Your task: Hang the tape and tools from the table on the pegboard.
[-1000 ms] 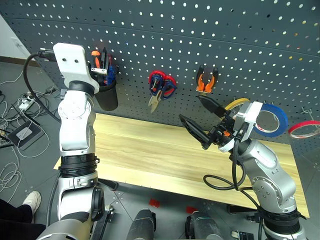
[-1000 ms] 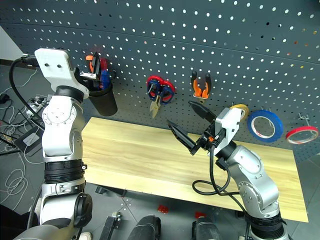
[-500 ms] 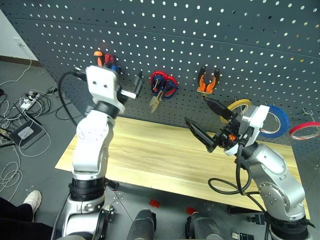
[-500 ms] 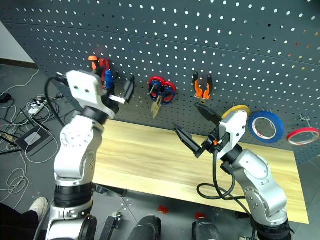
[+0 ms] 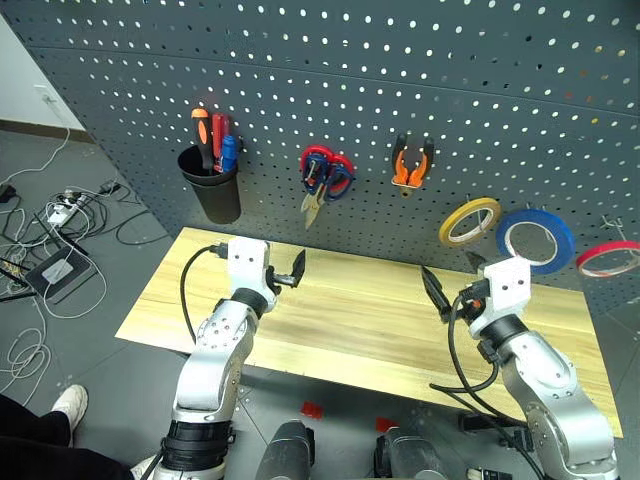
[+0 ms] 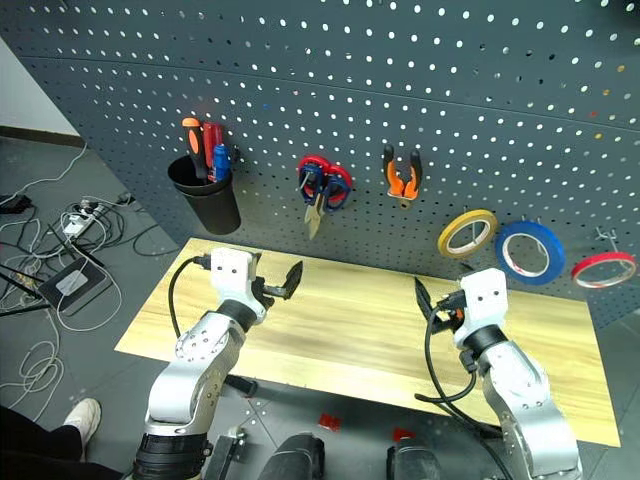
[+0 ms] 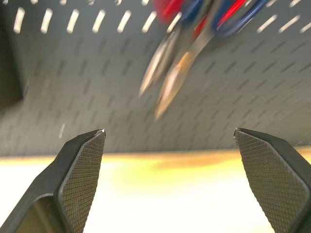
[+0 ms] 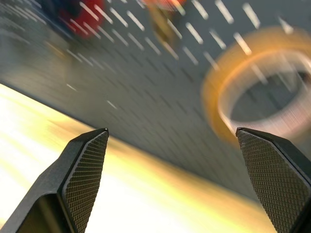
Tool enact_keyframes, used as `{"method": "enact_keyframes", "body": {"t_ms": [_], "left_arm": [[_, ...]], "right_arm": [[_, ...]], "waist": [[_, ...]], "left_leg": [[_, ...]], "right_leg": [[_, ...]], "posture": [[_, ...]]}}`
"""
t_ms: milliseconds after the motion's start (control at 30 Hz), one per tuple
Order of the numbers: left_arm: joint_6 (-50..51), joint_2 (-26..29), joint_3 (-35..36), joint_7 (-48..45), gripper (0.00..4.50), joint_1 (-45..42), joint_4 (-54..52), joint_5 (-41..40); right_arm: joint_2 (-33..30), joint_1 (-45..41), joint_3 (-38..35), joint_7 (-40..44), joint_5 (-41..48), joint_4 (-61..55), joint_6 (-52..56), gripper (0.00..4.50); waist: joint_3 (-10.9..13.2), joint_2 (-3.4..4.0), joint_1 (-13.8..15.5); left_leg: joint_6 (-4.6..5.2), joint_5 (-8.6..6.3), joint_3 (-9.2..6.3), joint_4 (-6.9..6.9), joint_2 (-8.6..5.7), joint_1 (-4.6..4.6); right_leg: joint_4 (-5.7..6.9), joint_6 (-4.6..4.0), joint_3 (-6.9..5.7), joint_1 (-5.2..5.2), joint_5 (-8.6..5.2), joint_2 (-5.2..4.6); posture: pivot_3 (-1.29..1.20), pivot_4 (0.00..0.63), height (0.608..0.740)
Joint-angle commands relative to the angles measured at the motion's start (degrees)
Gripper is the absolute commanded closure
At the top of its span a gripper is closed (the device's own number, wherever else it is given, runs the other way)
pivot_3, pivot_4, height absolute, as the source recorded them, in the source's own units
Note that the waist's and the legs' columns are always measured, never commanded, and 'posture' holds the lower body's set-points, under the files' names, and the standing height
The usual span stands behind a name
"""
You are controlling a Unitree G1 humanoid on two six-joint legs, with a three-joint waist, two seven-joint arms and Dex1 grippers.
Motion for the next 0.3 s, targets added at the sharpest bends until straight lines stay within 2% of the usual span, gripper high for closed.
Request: {"method": "enact_keyframes", "body": {"t_ms": [33, 300], "left_arm": [[2.2, -0.2, 0.3, 1.2, 0.02, 0.7, -1.3, 0.4], [5.0, 0.3, -0.6, 0.9, 0.02, 2.5, -2.7, 1.2]], "right_arm": [[1.2, 1.6, -2.8, -3.1, -1.3, -0.8, 2.6, 0.0], [5.4, 5.1, -6.5, -7.1, -1.9, -0.3, 7.4, 0.0]], "waist": [[-0.1, 0.15, 0.0], [-0.3, 0.4, 0.0]], "left_leg": [[0.0, 0.0, 0.02, 0.0, -0.01, 0.0], [0.0, 0.0, 0.09, -0.05, 0.0, 0.01]], "right_leg": [[0.0, 0.0, 0.02, 0.0, 0.0, 0.0], [-0.04, 0.0, 0.09, 0.0, 0.0, 0.0]], "posture": [[-0.02, 0.169, 0.74], [-0.03, 0.167, 0.74]]}}
